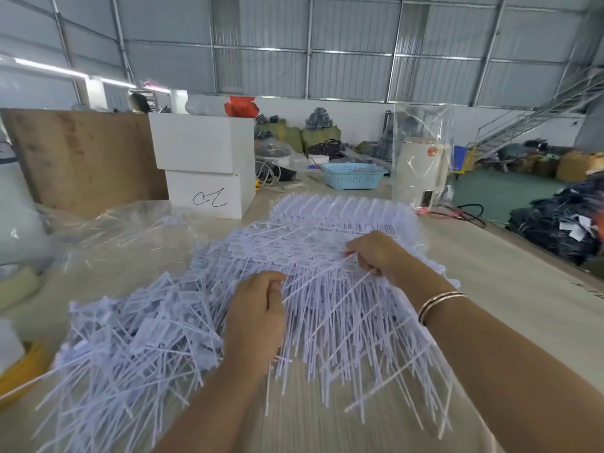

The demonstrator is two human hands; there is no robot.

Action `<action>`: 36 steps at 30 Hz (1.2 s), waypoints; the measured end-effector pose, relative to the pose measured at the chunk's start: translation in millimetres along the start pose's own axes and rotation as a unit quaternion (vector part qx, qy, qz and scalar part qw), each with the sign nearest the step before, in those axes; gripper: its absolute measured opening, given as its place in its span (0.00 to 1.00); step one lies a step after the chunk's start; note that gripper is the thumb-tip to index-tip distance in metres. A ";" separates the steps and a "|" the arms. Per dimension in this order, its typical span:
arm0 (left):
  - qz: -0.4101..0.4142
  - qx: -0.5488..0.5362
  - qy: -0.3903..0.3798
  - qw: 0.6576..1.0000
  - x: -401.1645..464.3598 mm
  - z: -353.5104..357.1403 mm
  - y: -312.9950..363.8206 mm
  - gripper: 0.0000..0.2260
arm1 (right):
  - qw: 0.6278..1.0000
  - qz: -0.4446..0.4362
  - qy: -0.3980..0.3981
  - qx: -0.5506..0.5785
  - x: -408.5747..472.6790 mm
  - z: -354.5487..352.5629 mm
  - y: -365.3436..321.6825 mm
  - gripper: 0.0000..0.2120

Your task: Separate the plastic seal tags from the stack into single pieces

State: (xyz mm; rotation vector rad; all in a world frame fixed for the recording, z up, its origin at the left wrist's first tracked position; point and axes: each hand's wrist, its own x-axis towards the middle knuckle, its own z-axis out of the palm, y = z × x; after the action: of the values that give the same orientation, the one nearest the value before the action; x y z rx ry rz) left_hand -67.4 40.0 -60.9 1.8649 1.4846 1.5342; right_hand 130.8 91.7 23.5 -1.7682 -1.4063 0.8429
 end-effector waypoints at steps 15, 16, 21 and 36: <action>-0.037 -0.067 0.053 0.996 3.5 3.9 -7.3 0.12 | 0.963 -0.045 0.033 -0.264 64.2 64.9 -30.0 0.14; -0.032 -0.067 0.053 0.996 3.2 3.6 -7.9 0.12 | 0.970 -0.038 0.041 -0.235 69.4 61.0 -30.8 0.13; -0.032 -0.056 0.060 0.996 2.7 4.6 -7.8 0.11 | 0.997 0.000 0.072 0.012 71.8 14.4 -32.0 0.07; 0.035 -0.138 0.109 0.984 3.0 -12.3 16.1 0.11 | 0.951 -0.162 -0.162 -0.207 -20.4 -33.0 -40.8 0.13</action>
State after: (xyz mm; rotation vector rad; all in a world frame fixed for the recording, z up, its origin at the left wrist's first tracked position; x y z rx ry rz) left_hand -70.0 31.4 -42.4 1.6468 1.2230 1.9197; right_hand 133.5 73.6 76.7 -1.6682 -2.1525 0.7156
